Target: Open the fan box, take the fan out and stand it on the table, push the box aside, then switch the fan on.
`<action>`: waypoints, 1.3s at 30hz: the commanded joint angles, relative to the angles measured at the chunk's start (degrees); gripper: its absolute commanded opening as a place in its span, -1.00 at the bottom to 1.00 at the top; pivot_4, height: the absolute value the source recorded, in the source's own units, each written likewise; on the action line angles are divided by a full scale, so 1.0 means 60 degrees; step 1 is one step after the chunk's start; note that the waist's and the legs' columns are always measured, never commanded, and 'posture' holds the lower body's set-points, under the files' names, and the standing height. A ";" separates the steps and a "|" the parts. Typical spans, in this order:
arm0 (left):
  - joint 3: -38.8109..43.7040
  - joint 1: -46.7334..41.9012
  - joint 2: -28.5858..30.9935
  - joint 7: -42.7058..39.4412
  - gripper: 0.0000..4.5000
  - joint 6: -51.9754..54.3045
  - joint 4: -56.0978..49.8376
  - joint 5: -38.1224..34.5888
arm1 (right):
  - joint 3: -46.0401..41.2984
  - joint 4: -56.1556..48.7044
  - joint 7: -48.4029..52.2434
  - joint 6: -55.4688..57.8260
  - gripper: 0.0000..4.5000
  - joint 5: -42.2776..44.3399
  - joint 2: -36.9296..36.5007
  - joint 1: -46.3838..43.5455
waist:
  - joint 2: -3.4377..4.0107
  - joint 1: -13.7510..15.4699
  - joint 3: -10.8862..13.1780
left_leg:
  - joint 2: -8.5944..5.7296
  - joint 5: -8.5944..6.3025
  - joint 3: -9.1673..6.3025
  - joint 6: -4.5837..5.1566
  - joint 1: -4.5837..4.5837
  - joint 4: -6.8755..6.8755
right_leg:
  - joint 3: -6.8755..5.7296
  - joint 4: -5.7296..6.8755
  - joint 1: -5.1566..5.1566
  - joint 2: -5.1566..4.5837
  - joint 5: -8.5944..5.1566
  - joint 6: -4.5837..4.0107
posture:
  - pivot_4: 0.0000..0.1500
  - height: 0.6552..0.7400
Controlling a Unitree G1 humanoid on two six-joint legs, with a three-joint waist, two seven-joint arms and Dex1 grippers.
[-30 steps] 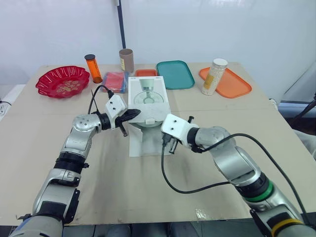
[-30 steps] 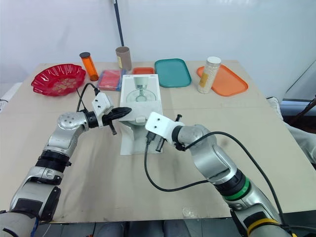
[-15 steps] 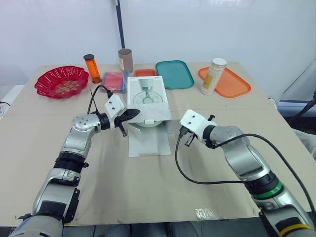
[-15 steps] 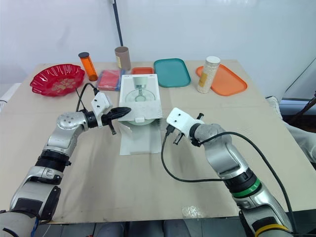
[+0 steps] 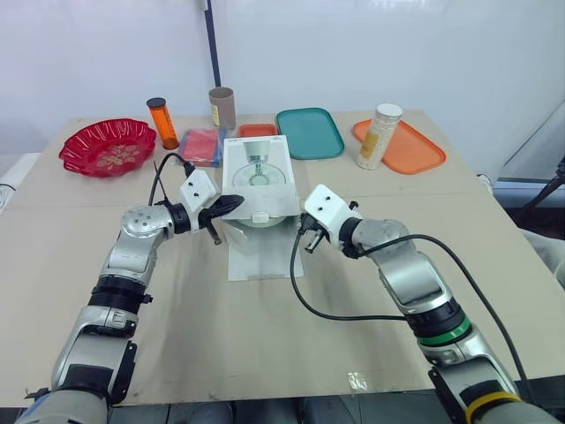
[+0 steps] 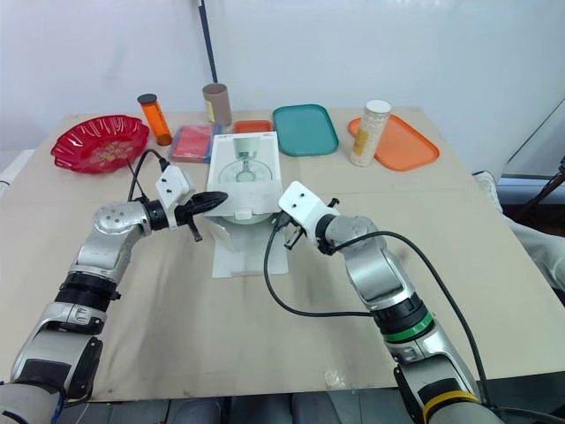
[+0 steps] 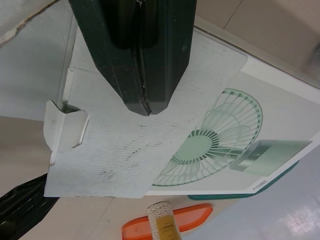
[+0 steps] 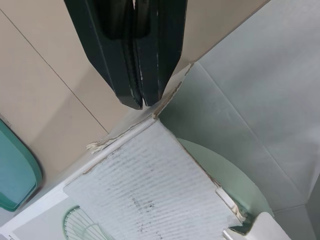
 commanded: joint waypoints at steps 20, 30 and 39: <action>-0.0148 0.0014 0.0117 -0.0111 -1.00 0.0027 0.0157 0.0153 | -0.0777 -0.1035 0.0433 -0.0288 -0.99 0.0404 -0.0570 0.0398 | 0.0000 -0.0010 0.0000 | -0.0001 -0.0001 -0.0002 0.0001 -0.0003 -0.0004 | -0.0005 -0.0001 -0.0001 -0.0003 0.0000 -0.0001 | 1.00 1.00; -0.0114 0.0142 0.0319 -0.0176 -1.00 -0.0009 0.0212 0.0171 | -0.1864 -0.2224 0.1379 0.0395 -0.99 0.2159 -0.0828 0.0405 | 0.0000 -0.0016 0.0000 | 0.0000 -0.0001 -0.0002 0.0001 -0.0003 -0.0002 | -0.0005 -0.0001 0.0000 -0.0001 0.0000 -0.0001 | 1.00 1.00; -0.0114 0.0135 0.0282 -0.0126 -1.00 0.0000 0.0122 0.0154 | -0.1921 -0.1735 0.0973 0.0231 -0.99 0.2865 -0.0163 -0.0206 | 0.0000 -0.0010 0.0000 | 0.0000 -0.0001 -0.0006 0.0001 -0.0002 -0.0002 | -0.0009 0.0000 0.0002 -0.0002 0.0001 -0.0001 | 1.00 1.00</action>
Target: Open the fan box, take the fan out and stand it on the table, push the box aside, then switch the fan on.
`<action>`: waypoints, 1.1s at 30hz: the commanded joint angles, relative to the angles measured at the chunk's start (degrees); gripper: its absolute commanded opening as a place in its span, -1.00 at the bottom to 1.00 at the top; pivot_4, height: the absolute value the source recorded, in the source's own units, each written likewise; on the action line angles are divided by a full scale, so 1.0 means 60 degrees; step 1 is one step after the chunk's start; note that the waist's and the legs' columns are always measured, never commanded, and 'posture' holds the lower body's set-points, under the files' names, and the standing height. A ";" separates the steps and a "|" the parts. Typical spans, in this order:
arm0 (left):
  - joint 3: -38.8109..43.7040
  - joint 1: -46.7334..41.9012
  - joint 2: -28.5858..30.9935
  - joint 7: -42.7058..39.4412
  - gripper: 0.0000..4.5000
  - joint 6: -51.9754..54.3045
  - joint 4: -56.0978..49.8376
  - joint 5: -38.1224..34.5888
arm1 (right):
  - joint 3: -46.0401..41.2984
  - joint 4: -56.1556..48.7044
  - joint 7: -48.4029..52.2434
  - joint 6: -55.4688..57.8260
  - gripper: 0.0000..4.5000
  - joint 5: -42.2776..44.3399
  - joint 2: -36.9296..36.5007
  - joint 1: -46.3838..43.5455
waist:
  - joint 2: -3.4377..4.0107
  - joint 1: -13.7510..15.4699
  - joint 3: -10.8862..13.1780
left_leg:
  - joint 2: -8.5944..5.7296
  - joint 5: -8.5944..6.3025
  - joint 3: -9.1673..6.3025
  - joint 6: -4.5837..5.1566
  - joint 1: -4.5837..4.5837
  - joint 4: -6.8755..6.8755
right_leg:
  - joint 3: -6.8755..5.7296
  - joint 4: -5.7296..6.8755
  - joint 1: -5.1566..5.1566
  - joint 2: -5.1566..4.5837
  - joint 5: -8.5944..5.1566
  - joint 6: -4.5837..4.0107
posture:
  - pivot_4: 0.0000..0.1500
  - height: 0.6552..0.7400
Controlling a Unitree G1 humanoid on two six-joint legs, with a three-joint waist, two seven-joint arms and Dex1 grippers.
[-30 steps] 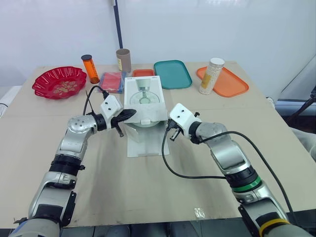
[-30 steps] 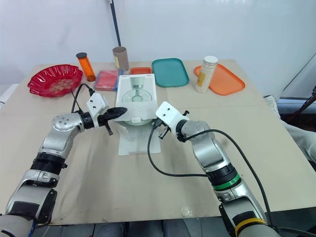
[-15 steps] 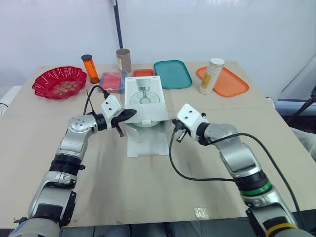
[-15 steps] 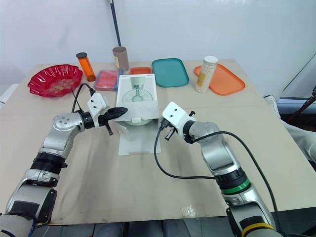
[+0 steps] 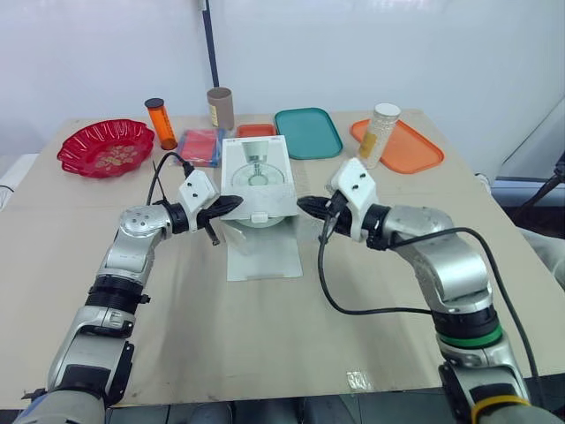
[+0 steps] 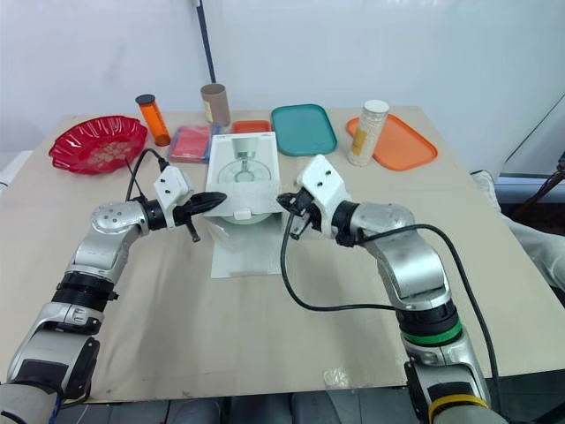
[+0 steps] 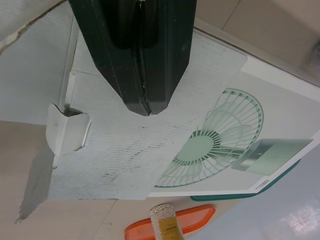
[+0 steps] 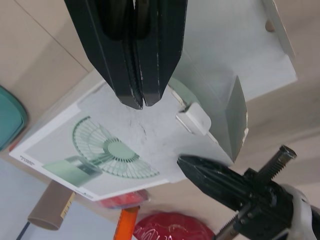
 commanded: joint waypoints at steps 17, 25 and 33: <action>0.0186 0.0349 0.0442 0.0034 -1.00 0.0447 -0.0634 -0.0068 | 0.0894 0.3474 -0.0857 -0.2650 -0.99 -0.0991 0.0985 -0.0457 | 0.0003 -0.0027 -0.0002 | 0.0003 0.0001 0.0002 -0.0001 0.0008 0.0000 | -0.0002 0.0005 0.0000 0.0002 0.0004 -0.0006 | 1.00 1.00; 0.0511 0.0402 0.0887 -0.0472 -1.00 0.1616 -0.2520 -0.1040 | 0.0939 0.3429 -0.0831 -0.2603 -0.99 -0.1007 0.0980 -0.0409 | 0.0002 -0.0033 -0.0001 | 0.0005 0.0000 0.0001 -0.0001 0.0003 -0.0003 | -0.0003 0.0005 -0.0006 0.0002 0.0004 -0.0006 | 1.00 1.00; -0.0569 0.1011 0.1289 -0.0962 -1.00 0.1791 -0.3972 -0.0369 | 0.0995 0.3412 -0.0906 -0.2597 -0.99 -0.1014 0.1094 -0.0348 | 0.0002 -0.0035 -0.0001 | 0.0005 0.0002 0.0001 -0.0004 0.0003 -0.0007 | -0.0003 0.0002 -0.0004 0.0002 0.0004 -0.0006 | 1.00 1.00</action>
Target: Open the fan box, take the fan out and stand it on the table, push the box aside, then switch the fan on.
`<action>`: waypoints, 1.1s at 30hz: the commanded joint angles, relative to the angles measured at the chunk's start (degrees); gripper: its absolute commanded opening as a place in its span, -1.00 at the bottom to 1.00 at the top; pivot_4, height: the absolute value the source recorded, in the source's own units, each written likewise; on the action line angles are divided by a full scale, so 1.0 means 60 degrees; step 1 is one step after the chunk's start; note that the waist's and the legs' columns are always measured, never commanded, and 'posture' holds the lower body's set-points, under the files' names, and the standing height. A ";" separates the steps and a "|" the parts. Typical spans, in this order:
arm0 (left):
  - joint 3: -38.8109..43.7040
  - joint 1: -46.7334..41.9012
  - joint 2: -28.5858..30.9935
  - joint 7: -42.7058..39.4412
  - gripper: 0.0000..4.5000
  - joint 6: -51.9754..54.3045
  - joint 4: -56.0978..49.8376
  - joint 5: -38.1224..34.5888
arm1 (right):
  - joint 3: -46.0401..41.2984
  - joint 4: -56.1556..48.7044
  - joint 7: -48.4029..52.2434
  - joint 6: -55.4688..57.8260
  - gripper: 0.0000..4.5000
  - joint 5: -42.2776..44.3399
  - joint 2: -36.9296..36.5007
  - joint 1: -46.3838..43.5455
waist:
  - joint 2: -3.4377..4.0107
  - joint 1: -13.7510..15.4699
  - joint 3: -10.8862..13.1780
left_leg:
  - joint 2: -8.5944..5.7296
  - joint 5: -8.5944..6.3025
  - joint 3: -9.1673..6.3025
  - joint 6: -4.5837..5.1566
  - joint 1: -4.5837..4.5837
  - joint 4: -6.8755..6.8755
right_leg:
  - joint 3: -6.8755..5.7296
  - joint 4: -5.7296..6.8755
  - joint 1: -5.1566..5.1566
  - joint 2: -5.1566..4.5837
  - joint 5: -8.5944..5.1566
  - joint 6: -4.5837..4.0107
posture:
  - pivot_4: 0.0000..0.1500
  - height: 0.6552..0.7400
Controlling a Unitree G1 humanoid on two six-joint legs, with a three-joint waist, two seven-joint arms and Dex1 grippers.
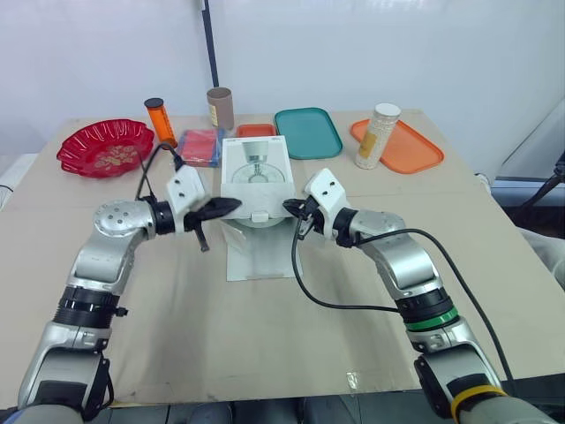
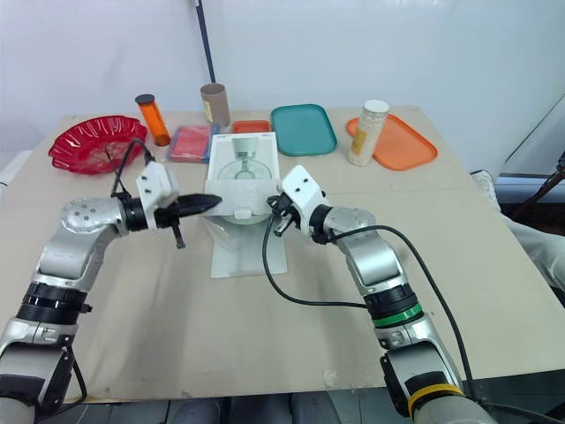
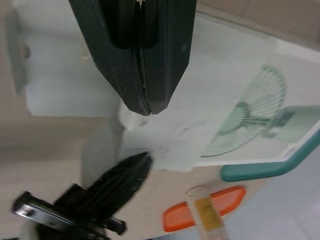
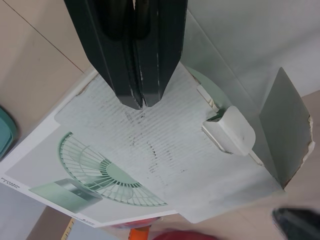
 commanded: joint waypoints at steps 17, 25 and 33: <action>-0.0517 0.0017 0.1924 -0.0627 -1.00 -0.0349 -0.0665 0.1341 | 0.0150 0.0086 -0.0009 -0.0235 -0.99 -0.0081 0.0513 0.0180 | 0.0002 -0.0151 0.0001 | 0.0009 -0.0001 0.0002 0.0001 0.0006 -0.0017 | 0.0001 0.0001 -0.0007 0.0008 -0.0003 -0.0005 | 1.00 1.00; -0.0369 0.0347 0.2437 -0.0538 -1.00 -0.0358 -0.0659 0.1403 | 0.0249 0.0496 0.0068 -0.0460 -0.99 -0.0127 0.0818 0.0105 | 0.0002 -0.0152 0.0002 | 0.0009 -0.0001 0.0002 0.0001 0.0006 -0.0019 | -0.0001 -0.0001 -0.0007 0.0007 -0.0004 -0.0006 | 1.00 1.00; 0.0078 -0.0367 0.2120 -0.0540 -1.00 0.0447 -0.0954 0.0484 | 0.0288 0.0638 0.0057 -0.0601 -0.99 -0.0244 0.0891 0.0095 | 0.0001 -0.0148 0.0002 | 0.0009 -0.0001 0.0000 0.0001 0.0004 -0.0016 | -0.0004 0.0000 -0.0006 0.0007 -0.0004 -0.0006 | 1.00 1.00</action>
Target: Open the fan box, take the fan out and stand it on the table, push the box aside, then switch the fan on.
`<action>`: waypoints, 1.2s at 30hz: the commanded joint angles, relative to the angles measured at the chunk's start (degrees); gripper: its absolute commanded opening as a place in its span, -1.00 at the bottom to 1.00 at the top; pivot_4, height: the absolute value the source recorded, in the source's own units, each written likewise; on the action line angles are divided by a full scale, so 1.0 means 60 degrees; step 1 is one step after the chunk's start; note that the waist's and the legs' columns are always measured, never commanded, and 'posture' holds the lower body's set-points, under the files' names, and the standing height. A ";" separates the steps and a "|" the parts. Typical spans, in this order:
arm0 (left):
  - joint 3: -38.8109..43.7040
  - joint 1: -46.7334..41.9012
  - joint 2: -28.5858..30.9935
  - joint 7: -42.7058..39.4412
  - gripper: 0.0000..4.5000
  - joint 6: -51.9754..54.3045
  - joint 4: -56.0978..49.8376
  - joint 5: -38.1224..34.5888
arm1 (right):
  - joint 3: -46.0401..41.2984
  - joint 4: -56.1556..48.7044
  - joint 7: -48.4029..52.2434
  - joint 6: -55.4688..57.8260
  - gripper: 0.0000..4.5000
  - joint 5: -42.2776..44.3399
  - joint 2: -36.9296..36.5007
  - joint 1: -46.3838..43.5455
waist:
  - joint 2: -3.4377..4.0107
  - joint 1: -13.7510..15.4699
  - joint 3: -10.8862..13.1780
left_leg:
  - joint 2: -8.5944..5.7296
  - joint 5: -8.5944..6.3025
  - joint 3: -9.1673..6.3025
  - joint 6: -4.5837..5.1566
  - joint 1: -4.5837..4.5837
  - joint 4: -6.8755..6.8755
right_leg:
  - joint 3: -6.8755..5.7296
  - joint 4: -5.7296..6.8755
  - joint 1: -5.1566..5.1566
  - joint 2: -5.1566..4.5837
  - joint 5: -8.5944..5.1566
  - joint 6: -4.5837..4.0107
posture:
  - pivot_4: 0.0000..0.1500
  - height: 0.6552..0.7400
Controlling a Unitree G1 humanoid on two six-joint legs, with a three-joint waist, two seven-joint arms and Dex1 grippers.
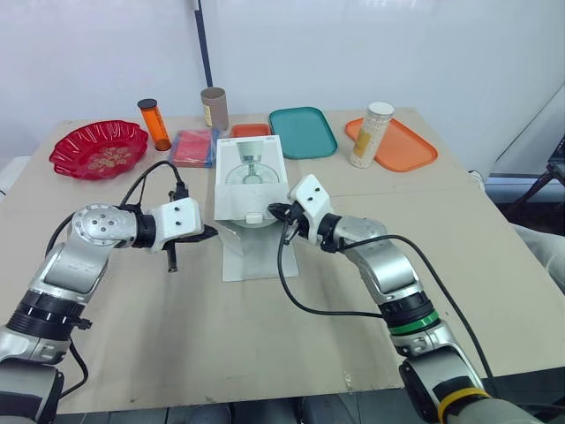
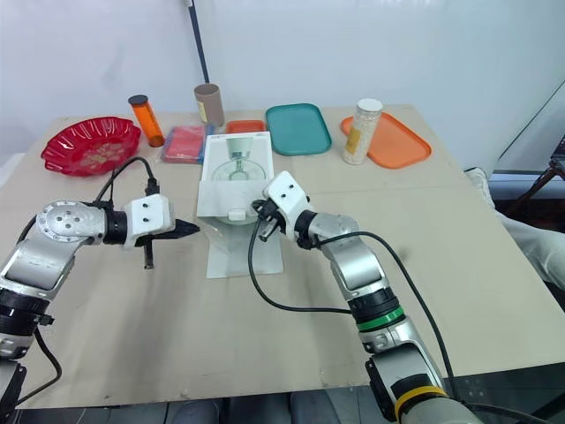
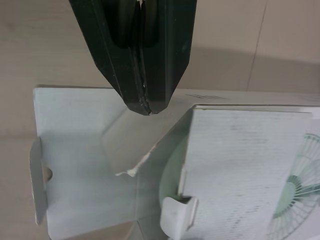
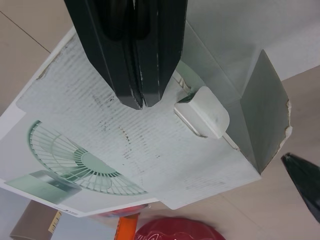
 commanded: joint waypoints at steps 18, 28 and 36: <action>-0.1357 -0.1656 -0.0958 -0.0037 -1.00 -0.1018 0.0708 0.1525 | 0.0022 0.0083 -0.0100 0.0062 -0.99 -0.0119 -0.0006 0.0006 | 0.0000 -0.0013 0.0000 | -0.0003 0.0000 0.0001 0.0000 0.0002 -0.0003 | 0.0002 0.0001 -0.0002 0.0000 0.0000 -0.0002 | 1.00 1.00; -0.1280 -0.1745 -0.0341 -0.1151 -1.00 -0.1417 0.0660 0.1463 | -0.0026 0.0150 -0.0140 -0.0014 -0.99 -0.0139 -0.0045 -0.0027 | 0.0000 -0.0014 0.0000 | -0.0002 0.0000 0.0001 0.0000 0.0003 -0.0002 | 0.0002 0.0003 -0.0001 0.0001 0.0000 -0.0002 | 1.00 1.00; -0.1259 -0.1595 0.0737 -0.1876 -1.00 -0.1963 0.0920 0.1733 | -0.0026 0.0147 -0.0117 -0.0004 -0.99 -0.0127 -0.0059 -0.0068 | 0.0001 -0.0025 0.0001 | 0.0000 0.0000 0.0002 0.0000 0.0003 -0.0003 | 0.0003 0.0003 -0.0005 0.0004 0.0000 -0.0002 | 1.00 1.00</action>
